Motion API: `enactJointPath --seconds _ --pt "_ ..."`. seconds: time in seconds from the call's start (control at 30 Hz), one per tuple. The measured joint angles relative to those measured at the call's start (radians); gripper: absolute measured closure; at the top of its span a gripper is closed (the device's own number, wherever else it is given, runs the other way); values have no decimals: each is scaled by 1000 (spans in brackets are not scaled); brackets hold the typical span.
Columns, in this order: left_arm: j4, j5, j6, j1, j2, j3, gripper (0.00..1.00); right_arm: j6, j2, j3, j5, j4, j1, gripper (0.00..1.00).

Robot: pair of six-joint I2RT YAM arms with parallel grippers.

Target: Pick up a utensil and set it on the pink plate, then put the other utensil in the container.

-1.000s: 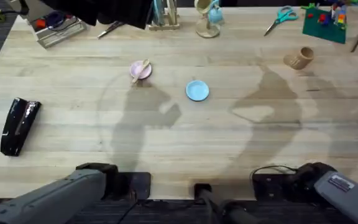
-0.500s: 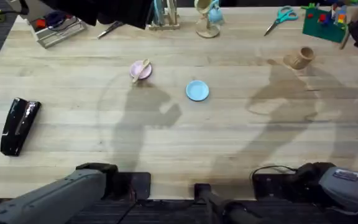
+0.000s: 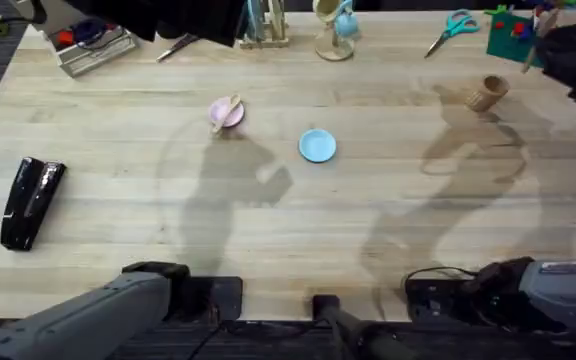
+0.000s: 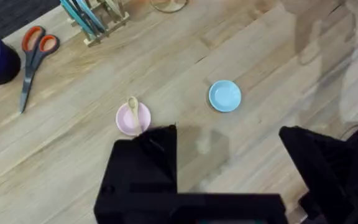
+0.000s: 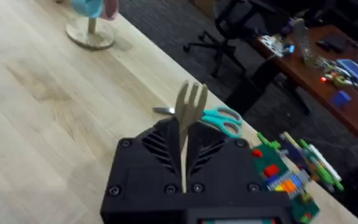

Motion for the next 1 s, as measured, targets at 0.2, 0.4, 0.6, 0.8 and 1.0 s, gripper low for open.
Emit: enactJointPath --seconds 0.2,0.4,0.6,0.8,1.0 --pt "0 0 0 0 0 0 7 5 72 0 -11 91 33 971" --pt "0 0 0 0 0 0 7 17 100 0 -22 129 63 971" --pt "0 0 0 0 0 0 7 23 122 0 -1 133 71 971" --pt "0 0 0 0 0 0 7 24 164 1 1 172 71 970" --pt "0 0 0 0 0 0 7 24 213 2 3 181 71 970"
